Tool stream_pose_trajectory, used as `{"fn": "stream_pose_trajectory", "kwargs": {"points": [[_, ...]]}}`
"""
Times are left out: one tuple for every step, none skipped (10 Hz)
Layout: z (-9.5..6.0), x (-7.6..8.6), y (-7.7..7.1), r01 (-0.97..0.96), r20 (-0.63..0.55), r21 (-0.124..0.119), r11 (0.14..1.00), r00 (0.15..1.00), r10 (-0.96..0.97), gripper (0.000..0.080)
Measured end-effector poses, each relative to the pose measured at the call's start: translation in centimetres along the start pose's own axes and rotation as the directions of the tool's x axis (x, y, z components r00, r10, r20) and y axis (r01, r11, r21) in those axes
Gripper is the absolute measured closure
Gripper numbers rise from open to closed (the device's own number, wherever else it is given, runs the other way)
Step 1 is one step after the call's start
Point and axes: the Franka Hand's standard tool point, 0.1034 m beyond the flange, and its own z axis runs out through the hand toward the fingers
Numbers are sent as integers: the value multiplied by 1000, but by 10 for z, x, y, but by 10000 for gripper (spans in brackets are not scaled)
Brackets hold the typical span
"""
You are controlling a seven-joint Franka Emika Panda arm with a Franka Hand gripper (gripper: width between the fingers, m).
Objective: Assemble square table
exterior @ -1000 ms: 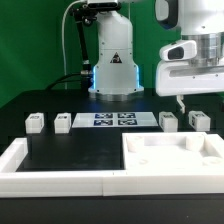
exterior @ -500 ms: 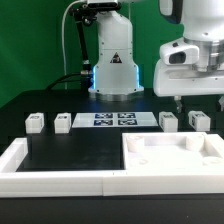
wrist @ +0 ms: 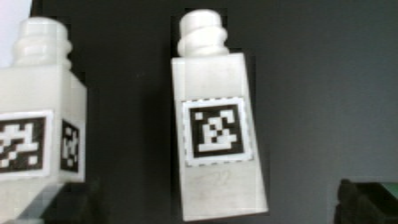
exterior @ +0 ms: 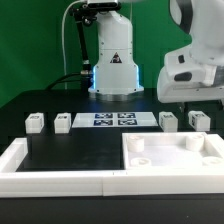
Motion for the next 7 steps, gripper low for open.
{"fn": "stream_pose_trajectory", "kwargs": {"points": [[0, 2, 1, -10, 49, 1, 1000, 999, 10, 151], [2, -3, 2, -9, 124, -4, 1000, 992, 10, 151], [3, -4, 3, -12, 201, -7, 1000, 979, 13, 151], [6, -3, 3, -11, 279, -8, 1000, 960, 13, 151], [10, -1, 0, -6, 289, -14, 1000, 957, 10, 151], [14, -2, 0, -2, 294, -16, 1000, 956, 6, 151], [18, -3, 2, -6, 296, -16, 1000, 955, 10, 151]]}}
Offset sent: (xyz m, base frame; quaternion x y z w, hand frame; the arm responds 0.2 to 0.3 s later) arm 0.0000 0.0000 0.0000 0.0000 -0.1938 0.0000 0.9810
